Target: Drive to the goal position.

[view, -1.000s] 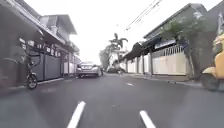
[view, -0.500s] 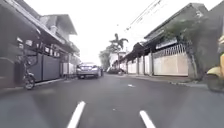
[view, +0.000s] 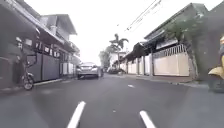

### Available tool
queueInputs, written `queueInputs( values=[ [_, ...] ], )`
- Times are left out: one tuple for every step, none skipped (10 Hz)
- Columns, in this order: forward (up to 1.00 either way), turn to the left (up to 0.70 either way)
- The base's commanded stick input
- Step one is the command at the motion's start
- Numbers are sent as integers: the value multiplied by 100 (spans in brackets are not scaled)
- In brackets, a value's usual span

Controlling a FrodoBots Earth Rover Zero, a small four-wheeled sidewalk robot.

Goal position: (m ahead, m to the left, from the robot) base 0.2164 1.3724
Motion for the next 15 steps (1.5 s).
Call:
queueInputs(
  values=[
    [70,0],
    [70,0],
    [70,0],
    [70,0],
    [70,0],
    [70,0],
    [70,0],
    [70,0],
    [70,0],
    [70,0],
    [70,0],
    [70,0],
    [70,0],
    [70,0],
    [70,0]
  ],
)
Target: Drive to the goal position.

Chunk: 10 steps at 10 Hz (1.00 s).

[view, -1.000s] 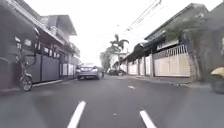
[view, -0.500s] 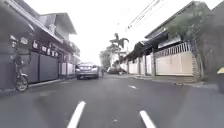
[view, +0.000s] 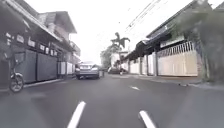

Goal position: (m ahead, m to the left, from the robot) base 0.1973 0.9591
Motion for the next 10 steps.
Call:
queueInputs(
  values=[
    [70,0],
    [70,0],
    [70,0],
    [70,0],
    [70,0],
    [70,0],
    [70,0],
    [70,0],
    [70,0],
    [70,0]
  ],
)
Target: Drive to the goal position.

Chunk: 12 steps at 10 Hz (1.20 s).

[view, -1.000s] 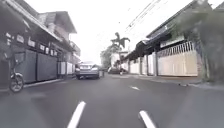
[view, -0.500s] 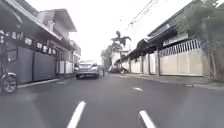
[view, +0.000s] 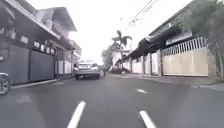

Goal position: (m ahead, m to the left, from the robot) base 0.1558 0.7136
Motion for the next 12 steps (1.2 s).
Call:
queueInputs(
  values=[
    [70,0],
    [70,0],
    [70,0],
    [70,0],
    [70,0],
    [70,0],
    [70,0],
    [70,0],
    [70,-9],
    [70,-25],
    [70,-35],
    [70,-35]
  ],
)
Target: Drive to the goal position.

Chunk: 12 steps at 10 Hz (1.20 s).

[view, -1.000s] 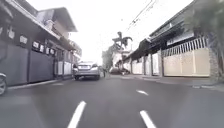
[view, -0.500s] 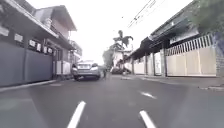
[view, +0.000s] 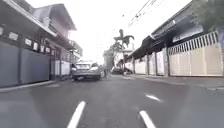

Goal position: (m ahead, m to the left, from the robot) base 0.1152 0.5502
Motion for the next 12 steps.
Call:
queueInputs(
  values=[
    [70,-35],
    [70,-35],
    [70,-35],
    [70,-35],
    [70,-35],
    [70,-35],
    [70,-35],
    [70,-28],
    [70,-22],
    [70,-15],
    [70,-9],
    [70,-2]
  ],
)
